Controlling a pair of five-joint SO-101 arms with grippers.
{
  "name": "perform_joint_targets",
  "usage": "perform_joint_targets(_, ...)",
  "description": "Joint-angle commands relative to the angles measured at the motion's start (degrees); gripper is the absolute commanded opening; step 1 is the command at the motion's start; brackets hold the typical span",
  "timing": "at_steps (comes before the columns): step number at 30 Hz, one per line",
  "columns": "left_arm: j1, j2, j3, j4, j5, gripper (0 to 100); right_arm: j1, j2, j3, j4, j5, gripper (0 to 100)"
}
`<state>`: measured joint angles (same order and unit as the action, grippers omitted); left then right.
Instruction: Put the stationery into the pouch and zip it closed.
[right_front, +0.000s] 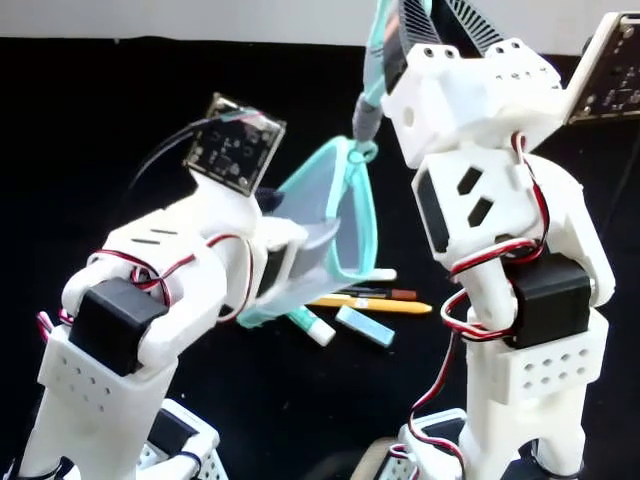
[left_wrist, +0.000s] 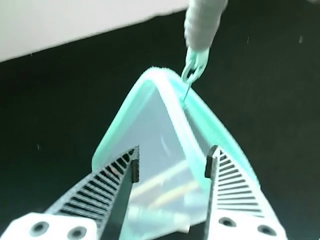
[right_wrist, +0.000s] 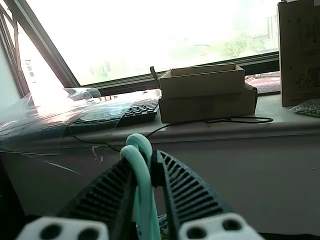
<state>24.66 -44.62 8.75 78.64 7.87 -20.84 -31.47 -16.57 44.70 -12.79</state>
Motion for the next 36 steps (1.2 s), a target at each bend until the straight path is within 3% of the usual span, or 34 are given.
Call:
perform_joint_targets(1, -0.5, 0.7, -1.2, -2.3, 1.5, 23, 0.0, -0.1, -2.6, -0.3, 0.3, 0.6)
perform_joint_targets(10, 4.4, 7.1, -2.4, -1.7, 1.2, 23, 0.1, 0.0, -2.6, -0.3, 0.4, 0.6)
perform_joint_targets(15, -2.2, 4.8, 2.3, 2.9, 0.4, 23, 1.4, 0.0, -2.6, -0.3, 0.4, 0.6)
perform_joint_targets(19, -8.8, -1.0, 3.9, 4.0, -6.2, 23, 1.7, 0.0, -2.6, -0.3, 0.4, 0.6)
perform_joint_targets(23, -12.7, -6.0, 4.2, 4.0, -6.9, 23, 1.7, 0.0, -2.6, -0.3, 0.4, 0.6)
perform_joint_targets(36, -13.8, -6.8, 3.7, 9.2, -7.2, 23, 5.5, -0.5, -2.7, -0.3, 0.4, 0.6)
